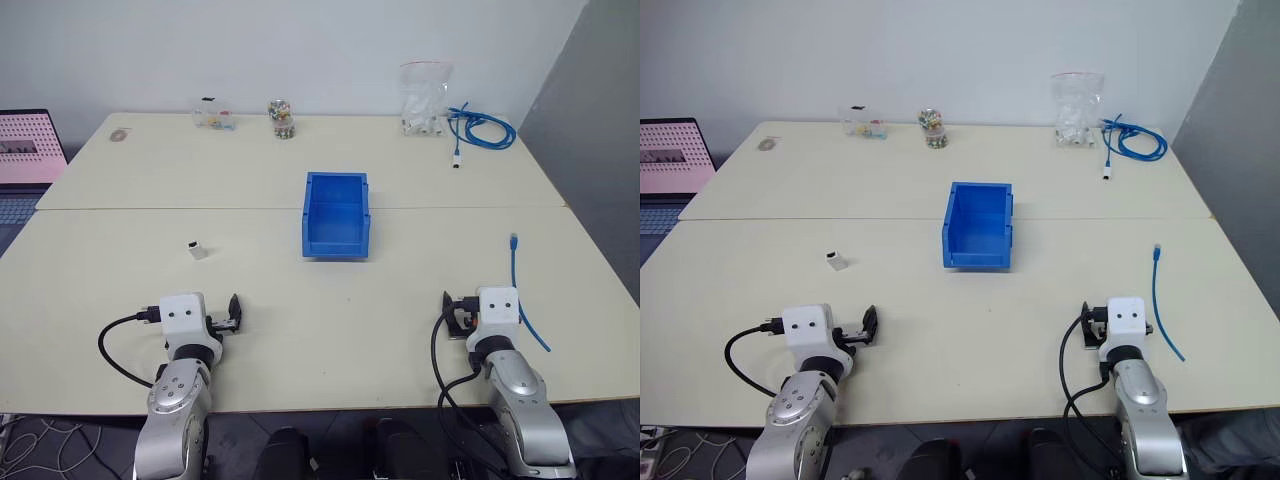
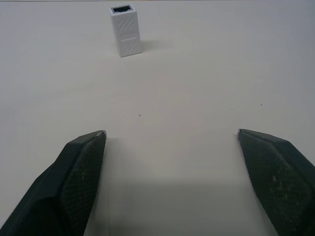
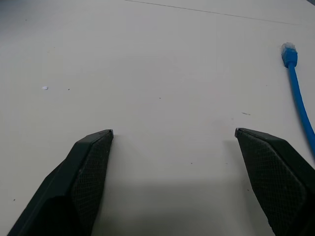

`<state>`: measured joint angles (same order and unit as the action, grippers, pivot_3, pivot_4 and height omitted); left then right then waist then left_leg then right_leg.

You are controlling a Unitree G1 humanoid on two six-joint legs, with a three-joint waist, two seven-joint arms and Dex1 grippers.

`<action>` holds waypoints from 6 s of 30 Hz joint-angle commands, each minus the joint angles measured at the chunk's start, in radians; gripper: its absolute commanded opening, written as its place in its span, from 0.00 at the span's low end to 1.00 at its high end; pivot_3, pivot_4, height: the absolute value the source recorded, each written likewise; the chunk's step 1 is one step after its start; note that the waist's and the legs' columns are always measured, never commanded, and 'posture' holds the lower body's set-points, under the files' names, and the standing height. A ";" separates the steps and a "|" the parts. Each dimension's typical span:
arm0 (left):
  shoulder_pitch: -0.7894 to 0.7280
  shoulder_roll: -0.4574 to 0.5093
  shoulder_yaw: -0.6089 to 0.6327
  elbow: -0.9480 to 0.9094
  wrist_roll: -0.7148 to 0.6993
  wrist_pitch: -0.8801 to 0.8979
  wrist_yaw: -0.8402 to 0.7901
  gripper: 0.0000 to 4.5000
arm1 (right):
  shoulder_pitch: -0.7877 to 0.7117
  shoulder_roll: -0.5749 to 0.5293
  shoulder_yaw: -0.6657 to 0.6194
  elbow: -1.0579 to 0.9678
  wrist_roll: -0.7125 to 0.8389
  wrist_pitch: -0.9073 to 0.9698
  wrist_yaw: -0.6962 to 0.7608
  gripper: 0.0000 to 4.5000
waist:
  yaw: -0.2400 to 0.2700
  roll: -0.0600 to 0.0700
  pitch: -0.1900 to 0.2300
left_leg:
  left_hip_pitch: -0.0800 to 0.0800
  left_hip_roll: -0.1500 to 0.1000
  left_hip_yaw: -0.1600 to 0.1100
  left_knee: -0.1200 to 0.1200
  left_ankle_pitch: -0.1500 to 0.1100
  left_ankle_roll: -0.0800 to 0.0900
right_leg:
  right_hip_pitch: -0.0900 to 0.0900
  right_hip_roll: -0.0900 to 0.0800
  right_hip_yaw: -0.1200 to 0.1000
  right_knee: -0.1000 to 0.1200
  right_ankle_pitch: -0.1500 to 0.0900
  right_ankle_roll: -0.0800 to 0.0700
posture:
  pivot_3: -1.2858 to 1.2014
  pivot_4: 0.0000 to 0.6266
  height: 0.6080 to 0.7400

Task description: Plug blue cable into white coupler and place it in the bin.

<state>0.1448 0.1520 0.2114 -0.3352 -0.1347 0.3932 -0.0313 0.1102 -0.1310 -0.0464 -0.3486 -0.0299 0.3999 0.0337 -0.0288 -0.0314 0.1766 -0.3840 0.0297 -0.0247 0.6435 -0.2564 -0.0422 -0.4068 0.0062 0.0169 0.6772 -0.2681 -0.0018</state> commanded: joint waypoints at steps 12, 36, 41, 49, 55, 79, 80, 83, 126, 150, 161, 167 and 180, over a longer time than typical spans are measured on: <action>0.016 -0.020 0.020 -0.063 -0.007 -0.002 0.018 1.00 | 0.019 0.003 -0.002 -0.039 -0.010 0.008 -0.012 0.94 | 0.000 0.000 0.000 | 0.000 0.000 0.000 0.000 0.000 0.000 | 0.000 0.000 0.000 0.000 0.000 0.000 | 0.52 0.24 1.00; -0.479 0.252 -0.328 -0.040 -0.177 0.046 -0.618 1.00 | -0.305 -0.137 -0.160 0.041 0.003 0.210 0.004 0.94 | 0.003 0.000 0.003 | -0.002 -0.003 0.001 0.002 0.001 0.000 | 0.000 0.005 0.001 -0.001 0.002 0.003 | 0.52 0.24 1.00; -0.703 0.248 -0.511 0.181 -0.158 -0.041 -0.893 1.00 | -0.446 -0.201 -0.210 0.271 0.055 0.229 0.054 0.94 | -0.003 0.001 0.002 | -0.005 -0.004 0.004 0.000 0.000 0.001 | 0.000 0.006 0.002 -0.005 0.001 0.001 | 0.52 0.24 1.00; -0.883 0.134 -0.554 0.539 -0.082 -0.243 -0.995 1.00 | -0.562 -0.233 -0.260 0.510 0.130 0.218 0.090 0.94 | -0.003 0.003 0.003 | -0.011 -0.002 0.005 0.000 0.000 0.001 | -0.006 0.008 0.000 -0.002 -0.001 -0.001 | 0.52 0.24 1.00; -0.877 0.143 -0.543 0.573 -0.073 -0.281 -1.043 1.00 | -0.570 -0.259 -0.309 0.600 0.165 0.208 0.086 0.94 | -0.001 0.003 0.003 | -0.011 -0.003 0.005 0.002 0.000 0.001 | -0.006 0.007 0.001 0.000 0.000 -0.001 | 0.52 0.24 1.00; -0.874 0.122 -0.500 0.439 -0.089 -0.222 -0.978 1.00 | -0.549 -0.226 -0.305 0.634 0.262 0.141 0.103 0.01 | -0.003 0.002 0.003 | -0.004 -0.002 0.005 0.002 0.000 0.001 | 0.000 0.008 0.001 0.002 0.000 0.000 | 0.52 0.24 1.00; -0.869 0.125 -0.501 0.426 -0.092 -0.217 -0.980 1.00 | -0.548 -0.219 -0.295 0.614 0.263 0.146 0.103 0.01 | -0.006 0.002 0.003 | -0.004 -0.002 0.005 0.002 0.000 0.001 | 0.000 0.008 0.001 0.002 0.000 0.000 | 0.52 0.24 1.00; -0.835 0.152 -0.491 0.391 -0.090 -0.216 -0.981 1.00 | -0.533 -0.236 -0.237 0.542 0.231 0.149 0.127 0.01 | -0.010 0.003 0.003 | -0.002 -0.001 0.006 0.002 0.000 0.001 | 0.000 0.008 0.003 0.002 0.000 0.000 | 0.52 0.24 1.00; 0.347 0.427 0.058 -0.344 -0.242 -0.072 -0.653 1.00 | -0.481 -0.219 0.293 0.061 0.323 0.244 0.799 0.86 | 0.013 0.004 0.010 | -0.008 0.000 -0.002 0.002 0.000 0.005 | -0.003 0.002 -0.006 0.005 -0.007 -0.003 | 0.52 0.24 1.00; -0.738 0.552 -0.471 1.097 0.052 -0.734 -1.515 0.92 | -0.060 -0.288 0.007 -0.542 0.559 0.570 0.432 0.87 | 0.000 0.007 0.001 | -0.002 -0.001 0.002 0.003 0.000 0.005 | 0.002 0.008 0.000 0.004 -0.005 0.000 | 0.52 0.24 1.00; -0.727 0.555 -0.477 1.148 0.077 -0.777 -1.541 0.46 | -0.067 -0.342 0.003 -0.517 0.591 0.560 0.416 0.87 | 0.000 0.010 -0.012 | 0.000 -0.001 0.002 0.003 0.001 0.006 | 0.003 0.008 0.000 0.004 -0.003 0.002 | 0.52 0.24 1.00; -0.676 0.557 -0.483 1.133 0.088 -0.761 -1.520 0.17 | -0.104 -0.314 0.011 -0.490 0.620 0.579 0.386 0.87 | -0.002 0.015 -0.020 | 0.001 -0.001 0.002 0.002 0.001 0.006 | 0.004 0.009 0.000 0.004 -0.003 0.002 | 0.52 0.24 1.00; -0.595 0.347 -0.226 0.318 -0.601 0.629 -1.071 0.05 | -0.142 -0.210 -0.111 -0.431 1.074 0.781 0.312 0.87 | 0.004 0.005 -0.015 | -0.008 0.003 -0.003 0.005 0.001 0.006 | 0.001 0.006 -0.004 0.004 -0.004 0.002 | 0.52 0.24 1.00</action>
<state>-0.4259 0.5123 -0.1048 0.1493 -0.5662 0.8042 -1.1927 -0.0296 -0.3373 -0.1104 -0.7801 0.8935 1.1265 0.3606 -0.0247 -0.0262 0.1613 -0.3943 0.0332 -0.0283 0.6494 -0.2551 -0.0359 -0.4065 0.0123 0.0135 0.6803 -0.2716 0.0008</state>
